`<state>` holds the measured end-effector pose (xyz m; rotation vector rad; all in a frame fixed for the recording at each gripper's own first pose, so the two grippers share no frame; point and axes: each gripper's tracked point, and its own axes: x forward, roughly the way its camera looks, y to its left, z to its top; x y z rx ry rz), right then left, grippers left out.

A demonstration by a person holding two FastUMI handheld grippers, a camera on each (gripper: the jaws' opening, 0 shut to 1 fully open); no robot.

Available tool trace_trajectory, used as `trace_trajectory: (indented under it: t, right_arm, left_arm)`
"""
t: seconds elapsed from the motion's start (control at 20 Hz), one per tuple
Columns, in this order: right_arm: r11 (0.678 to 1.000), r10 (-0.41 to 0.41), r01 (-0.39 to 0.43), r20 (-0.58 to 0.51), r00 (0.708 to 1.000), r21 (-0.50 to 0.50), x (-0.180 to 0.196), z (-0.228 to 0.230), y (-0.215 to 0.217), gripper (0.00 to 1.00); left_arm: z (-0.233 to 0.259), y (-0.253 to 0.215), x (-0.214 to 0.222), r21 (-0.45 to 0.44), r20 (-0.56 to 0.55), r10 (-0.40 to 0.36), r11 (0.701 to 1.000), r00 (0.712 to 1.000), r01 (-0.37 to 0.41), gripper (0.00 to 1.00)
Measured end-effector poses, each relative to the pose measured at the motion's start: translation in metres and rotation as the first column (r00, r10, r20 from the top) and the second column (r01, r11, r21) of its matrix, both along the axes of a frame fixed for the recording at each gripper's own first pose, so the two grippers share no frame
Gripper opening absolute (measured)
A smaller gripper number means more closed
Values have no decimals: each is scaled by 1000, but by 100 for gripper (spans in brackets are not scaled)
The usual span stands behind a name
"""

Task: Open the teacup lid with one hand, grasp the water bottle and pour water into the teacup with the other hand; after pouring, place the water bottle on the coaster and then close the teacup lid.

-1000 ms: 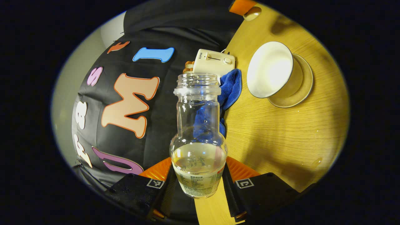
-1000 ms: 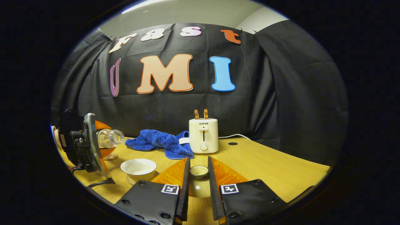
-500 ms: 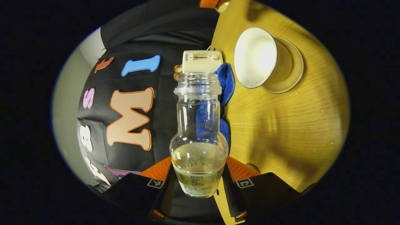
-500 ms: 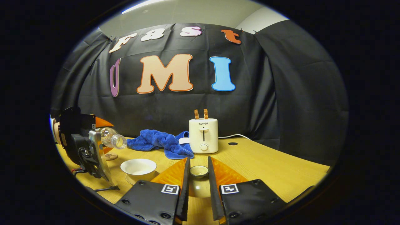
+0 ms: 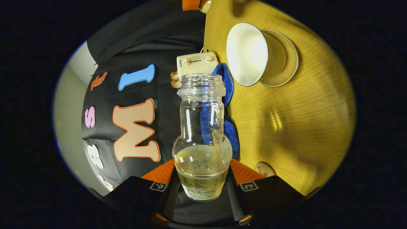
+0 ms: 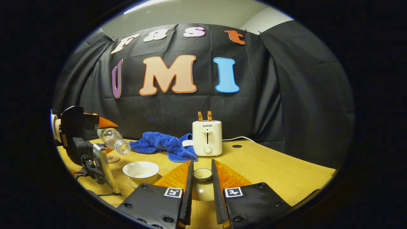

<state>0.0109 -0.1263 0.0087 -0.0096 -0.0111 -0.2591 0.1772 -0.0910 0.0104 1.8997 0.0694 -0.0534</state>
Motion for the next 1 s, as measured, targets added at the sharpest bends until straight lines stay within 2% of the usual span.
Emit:
trace_trajectory:
  t: [0.5,1.0]
  right_arm:
    - [1000,-5,5,0,1000,-1,0,0,-1,34]
    - [1000,-5,5,0,1000,-1,0,0,-1,34]
  left_arm:
    - [14,-2,5,122,1,-14,992,1000,14,67]
    - [30,-22,7,281,5,-55,958,998,52,67]
